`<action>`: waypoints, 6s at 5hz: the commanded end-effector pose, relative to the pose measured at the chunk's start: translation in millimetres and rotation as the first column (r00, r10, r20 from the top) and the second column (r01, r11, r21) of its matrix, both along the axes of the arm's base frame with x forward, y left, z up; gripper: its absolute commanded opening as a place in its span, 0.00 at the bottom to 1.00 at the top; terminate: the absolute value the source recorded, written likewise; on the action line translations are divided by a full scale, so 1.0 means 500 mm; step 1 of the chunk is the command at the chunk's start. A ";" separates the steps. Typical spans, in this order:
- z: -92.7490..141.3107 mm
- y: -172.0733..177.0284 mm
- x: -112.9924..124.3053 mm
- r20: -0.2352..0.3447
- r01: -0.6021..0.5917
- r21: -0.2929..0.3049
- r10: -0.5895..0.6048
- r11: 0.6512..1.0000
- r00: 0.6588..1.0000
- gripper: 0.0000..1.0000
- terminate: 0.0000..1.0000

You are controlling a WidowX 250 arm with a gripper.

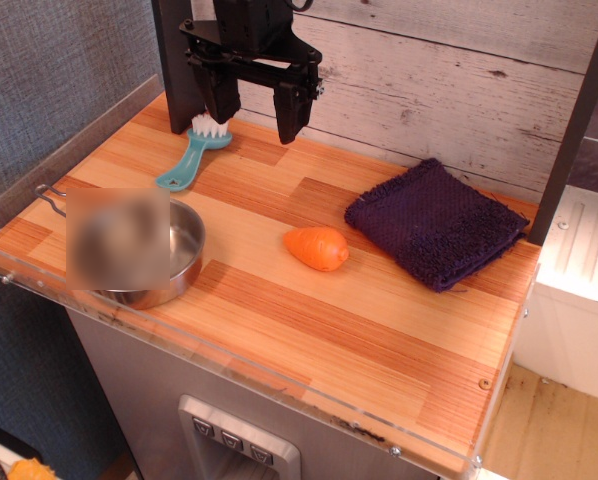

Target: Put the silver pot on top of the purple cloth.

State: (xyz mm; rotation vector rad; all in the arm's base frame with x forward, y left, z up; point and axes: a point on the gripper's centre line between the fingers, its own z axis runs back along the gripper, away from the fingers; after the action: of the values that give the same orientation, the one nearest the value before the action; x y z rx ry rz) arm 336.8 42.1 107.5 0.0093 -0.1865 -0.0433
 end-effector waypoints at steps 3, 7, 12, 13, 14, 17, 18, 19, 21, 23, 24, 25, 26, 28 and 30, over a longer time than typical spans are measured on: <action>0.016 0.000 -0.074 0.030 0.031 0.002 -0.031 1.000 0.999 1.00 0.00; -0.134 0.035 -0.163 -0.102 -0.007 0.030 0.009 1.000 0.995 1.00 0.00; -0.155 0.033 -0.163 -0.054 0.052 0.034 -0.050 0.998 0.997 0.00 0.00; -0.123 0.038 -0.172 -0.019 0.039 0.035 -0.038 0.999 0.999 0.00 0.00; -0.045 0.002 -0.155 0.003 0.016 0.063 -0.016 0.998 1.000 0.00 0.00; 0.032 -0.209 0.007 0.102 0.233 0.072 -0.240 0.970 0.966 0.00 0.00; 0.016 -0.248 0.041 0.082 0.229 0.050 -0.232 0.972 0.969 0.00 0.00; -0.016 -0.271 0.049 0.037 0.198 0.018 -0.198 0.980 0.979 0.00 0.00; -0.054 -0.325 0.049 0.013 0.218 -0.045 -0.218 0.975 0.976 0.00 0.00; -0.071 -0.352 0.061 -0.001 0.251 -0.052 -0.251 0.967 0.968 0.00 0.00; -0.087 -0.357 0.065 -0.029 0.261 -0.051 -0.263 0.964 0.964 1.00 0.00; -0.084 -0.355 0.064 -0.011 0.282 -0.060 -0.283 0.958 0.959 1.00 0.00; -0.055 -0.347 0.058 0.029 0.294 -0.065 -0.293 0.953 0.956 1.00 0.00; 0.053 -0.228 0.008 0.111 0.158 -0.085 -0.149 0.984 0.983 1.00 0.00; 0.047 -0.049 -0.073 0.041 -0.035 0.060 0.032 0.998 0.999 1.00 0.00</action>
State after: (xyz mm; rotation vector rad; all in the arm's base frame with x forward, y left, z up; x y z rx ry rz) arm 306.4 25.9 110.5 0.0722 -0.1721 -0.0062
